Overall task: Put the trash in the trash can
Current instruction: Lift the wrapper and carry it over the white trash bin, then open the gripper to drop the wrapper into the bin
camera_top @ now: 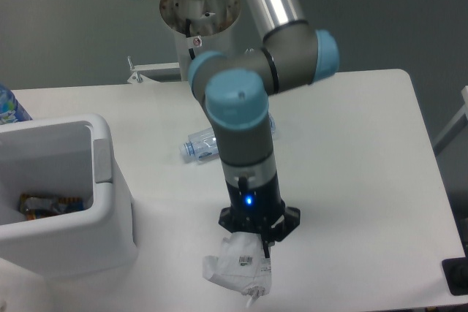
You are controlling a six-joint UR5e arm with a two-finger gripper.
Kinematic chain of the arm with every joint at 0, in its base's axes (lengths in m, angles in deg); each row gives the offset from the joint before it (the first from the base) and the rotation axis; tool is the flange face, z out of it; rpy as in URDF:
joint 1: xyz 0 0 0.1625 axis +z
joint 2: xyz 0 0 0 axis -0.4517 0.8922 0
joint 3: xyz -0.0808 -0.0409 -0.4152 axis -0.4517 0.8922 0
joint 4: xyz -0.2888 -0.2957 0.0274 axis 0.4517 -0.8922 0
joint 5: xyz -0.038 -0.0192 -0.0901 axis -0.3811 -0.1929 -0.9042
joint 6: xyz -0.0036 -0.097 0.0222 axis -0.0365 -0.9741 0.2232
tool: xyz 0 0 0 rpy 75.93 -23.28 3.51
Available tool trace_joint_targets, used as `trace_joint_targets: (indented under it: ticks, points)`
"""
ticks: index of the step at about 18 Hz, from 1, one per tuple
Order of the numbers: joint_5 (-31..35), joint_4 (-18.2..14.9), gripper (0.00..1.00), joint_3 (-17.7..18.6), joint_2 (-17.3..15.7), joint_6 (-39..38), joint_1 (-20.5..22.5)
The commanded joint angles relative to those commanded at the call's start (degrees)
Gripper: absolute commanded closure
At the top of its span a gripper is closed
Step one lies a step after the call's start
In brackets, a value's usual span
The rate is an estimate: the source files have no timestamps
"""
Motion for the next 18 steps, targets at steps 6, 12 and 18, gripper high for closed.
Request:
trace_joint_targets:
  ticks: [6,12,18]
  points:
    - [0.0,-0.1,1.0,0.7,-5.9,-7.1,-6.5]
    - [0.4,-0.1,1.0,2.4,-8.1,-7.8,-18.5]
    - [-0.1,-0.3,1.0,9.9,-13.1,-7.8,-21.8]
